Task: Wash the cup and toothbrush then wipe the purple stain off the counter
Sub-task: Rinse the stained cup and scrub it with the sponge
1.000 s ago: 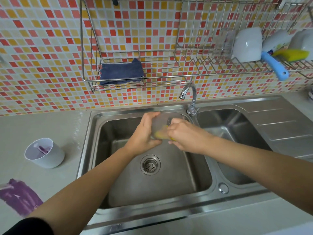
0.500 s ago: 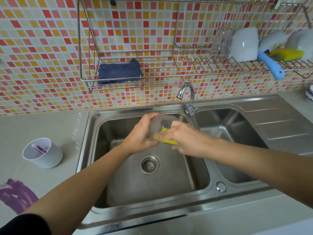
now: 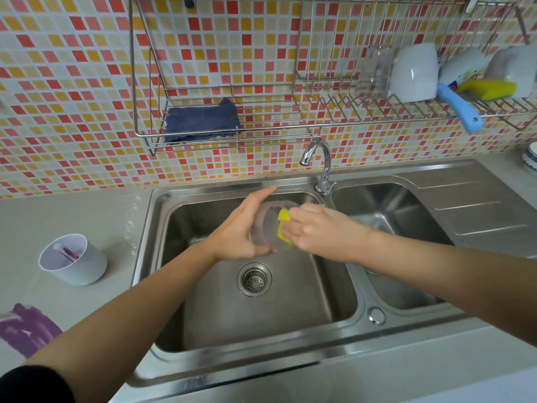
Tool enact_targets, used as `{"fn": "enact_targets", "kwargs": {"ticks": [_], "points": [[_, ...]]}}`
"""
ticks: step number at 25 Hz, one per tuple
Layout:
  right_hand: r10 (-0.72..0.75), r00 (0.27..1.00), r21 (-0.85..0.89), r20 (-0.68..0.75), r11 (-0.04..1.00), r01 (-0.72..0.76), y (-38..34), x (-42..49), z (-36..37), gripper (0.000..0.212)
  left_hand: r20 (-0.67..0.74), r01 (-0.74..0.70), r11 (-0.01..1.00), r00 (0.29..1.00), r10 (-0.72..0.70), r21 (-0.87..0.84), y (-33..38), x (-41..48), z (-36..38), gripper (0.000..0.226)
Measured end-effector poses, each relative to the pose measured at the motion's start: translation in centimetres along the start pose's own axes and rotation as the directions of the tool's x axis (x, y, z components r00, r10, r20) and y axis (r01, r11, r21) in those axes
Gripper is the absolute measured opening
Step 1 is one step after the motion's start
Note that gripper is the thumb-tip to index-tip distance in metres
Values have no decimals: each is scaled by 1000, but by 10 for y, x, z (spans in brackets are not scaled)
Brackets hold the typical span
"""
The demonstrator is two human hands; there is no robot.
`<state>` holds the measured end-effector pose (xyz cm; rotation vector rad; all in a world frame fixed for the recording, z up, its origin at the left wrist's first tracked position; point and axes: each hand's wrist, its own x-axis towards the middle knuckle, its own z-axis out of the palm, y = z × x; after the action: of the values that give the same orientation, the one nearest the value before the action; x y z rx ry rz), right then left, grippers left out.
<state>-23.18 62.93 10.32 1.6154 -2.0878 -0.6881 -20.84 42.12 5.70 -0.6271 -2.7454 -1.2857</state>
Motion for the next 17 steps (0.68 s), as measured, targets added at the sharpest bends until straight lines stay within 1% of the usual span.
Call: {"fn": "enact_targets", "kwargs": {"ticks": [1, 2, 3, 4, 5, 6, 7, 8, 9, 10, 11, 12, 13, 14, 15, 16, 17], "points": [[-15, 999, -18, -30, 1000, 14, -3, 1, -1, 10, -20, -33, 999, 999, 34, 42, 0, 0, 2, 102], [7, 999, -5, -36, 1000, -8, -7, 3, -3, 10, -58, -46, 997, 997, 50, 63, -1, 0, 5, 98], [58, 997, 69, -54, 996, -55, -12, 3, -5, 13, -107, -49, 996, 993, 57, 70, -2, -2, 9, 94], [136, 991, 220, -7, 967, -131, -14, 3, -9, 22, -152, -51, 996, 987, 61, 69, -5, -4, 13, 91], [158, 984, 369, 82, 912, -177, -12, 3, -10, 33, -182, -50, 997, 981, 60, 58, -8, -7, 15, 89], [149, 977, 460, 154, 864, -205, -10, 1, -11, 39, -202, -45, 998, 978, 53, 42, -10, -10, 16, 88], [140, 977, 524, 159, 827, -204, -10, 0, -12, 41, -222, -37, 999, 974, 43, 33, -11, -12, 16, 88], [122, 984, 487, 130, 857, -171, -11, 1, -12, 38, -242, -28, 999, 970, 33, 25, -12, -13, 17, 89], [135, 987, 401, 85, 902, -157, -14, 3, -11, 33, -251, -23, 1000, 968, 27, 19, -10, -12, 18, 90], [133, 988, 284, 73, 947, -148, -17, 2, -8, 25, -255, -23, 1000, 967, 26, 15, -9, -11, 21, 91], [123, 990, 220, 71, 966, -136, -19, 3, -8, 17, -258, -20, 1000, 966, 23, 14, -6, -9, 24, 91], [105, 992, 179, 73, 977, -117, -19, 2, -9, 14, -259, -8, 1000, 966, 9, 4, -5, -7, 25, 90], [90, 995, 96, 46, 991, -94, -18, 3, -9, 12, -242, 12, 1000, 970, -16, -18, -2, -6, 24, 90], [84, 995, -1, 45, 996, -85, -15, 2, -10, 9, -196, 37, 998, 979, -47, -56, -1, -6, 21, 91], [36, 999, -91, 21, 995, -34, -10, 0, -9, 7, -138, 50, 996, 989, -61, -80, -1, -6, 17, 93], [-11, 1000, -161, 0, 987, 11, -7, -3, -9, 7, -90, 54, 995, 994, -62, -85, -1, -8, 13, 97], [-27, 1000, -190, -10, 982, 24, -5, -4, -9, 9, -64, 40, 998, 997, -43, -49, -1, -9, 10, 101]]}}
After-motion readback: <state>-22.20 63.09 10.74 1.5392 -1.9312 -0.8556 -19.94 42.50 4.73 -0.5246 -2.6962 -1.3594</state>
